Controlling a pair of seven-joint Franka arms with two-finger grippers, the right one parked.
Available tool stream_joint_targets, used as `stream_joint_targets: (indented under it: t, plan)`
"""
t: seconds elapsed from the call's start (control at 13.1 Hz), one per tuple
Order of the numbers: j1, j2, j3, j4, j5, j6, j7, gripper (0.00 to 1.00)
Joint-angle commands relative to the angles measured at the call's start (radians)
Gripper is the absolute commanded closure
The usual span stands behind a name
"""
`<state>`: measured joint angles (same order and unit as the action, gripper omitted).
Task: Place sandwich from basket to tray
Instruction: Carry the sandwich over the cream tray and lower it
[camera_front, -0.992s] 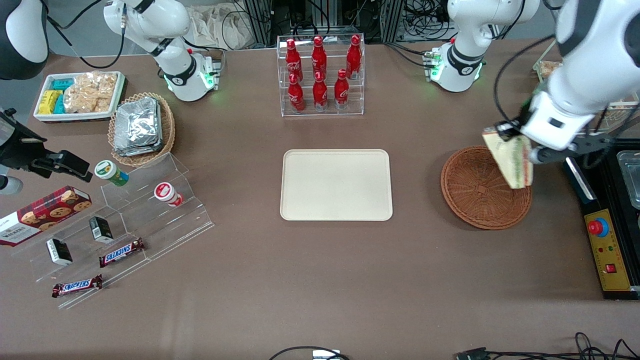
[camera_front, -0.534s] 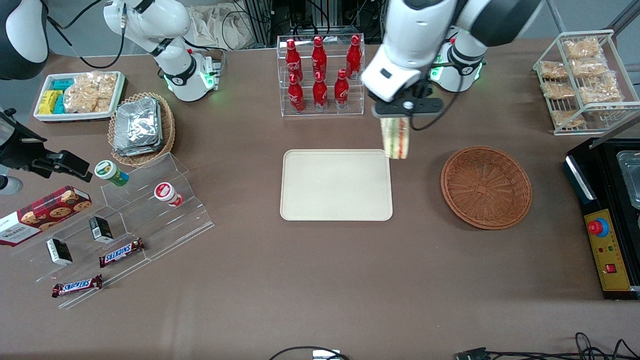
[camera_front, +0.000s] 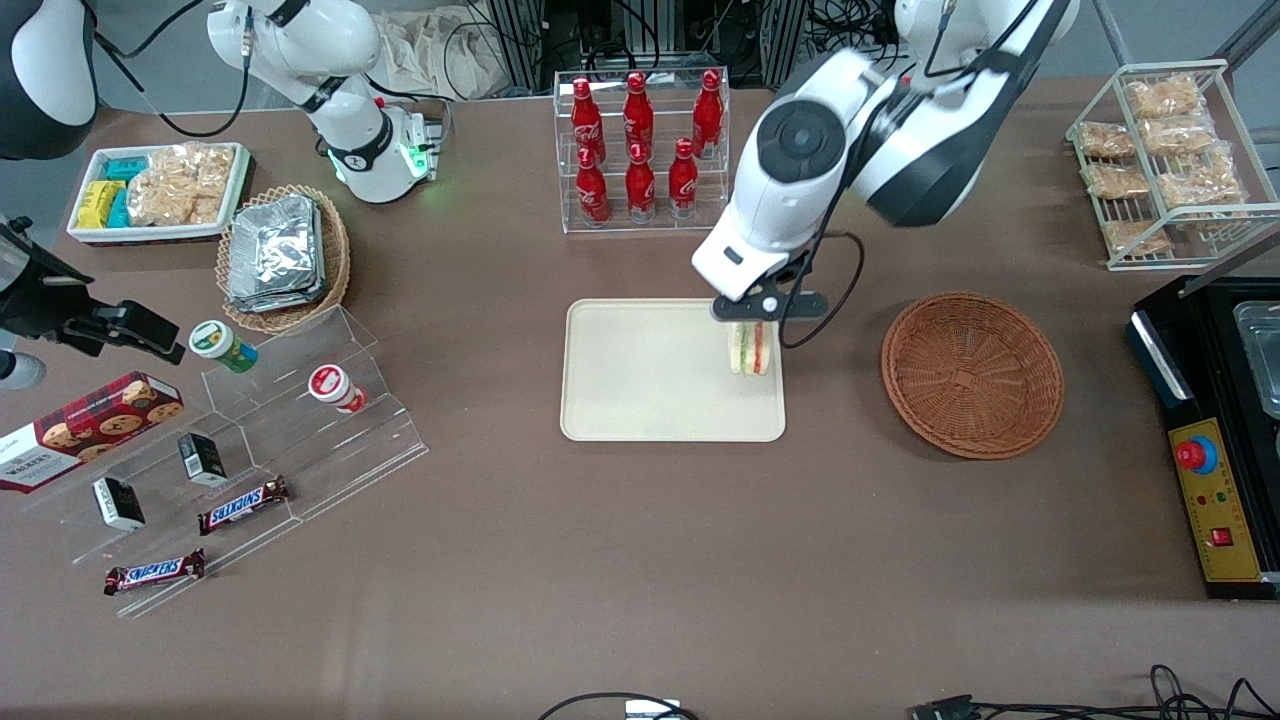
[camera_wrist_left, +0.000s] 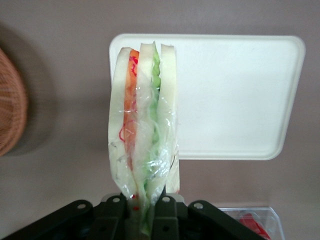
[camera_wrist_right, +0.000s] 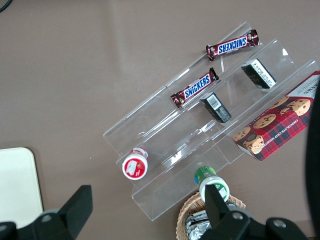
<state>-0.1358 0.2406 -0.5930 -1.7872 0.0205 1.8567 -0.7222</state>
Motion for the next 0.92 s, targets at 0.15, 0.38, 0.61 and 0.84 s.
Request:
stream_joint_targets:
  t: [0.15, 0.38, 0.61, 0.84]
  plan:
    - [0.012, 0.066, -0.002, -0.195, 0.081, 0.203, -0.011, 1.00]
    - [0.018, 0.132, -0.001, -0.242, 0.108, 0.261, -0.010, 1.00]
    - [0.031, 0.172, 0.015, -0.265, 0.116, 0.295, -0.010, 1.00]
    - [0.031, 0.181, 0.021, -0.264, 0.116, 0.294, -0.010, 0.97]
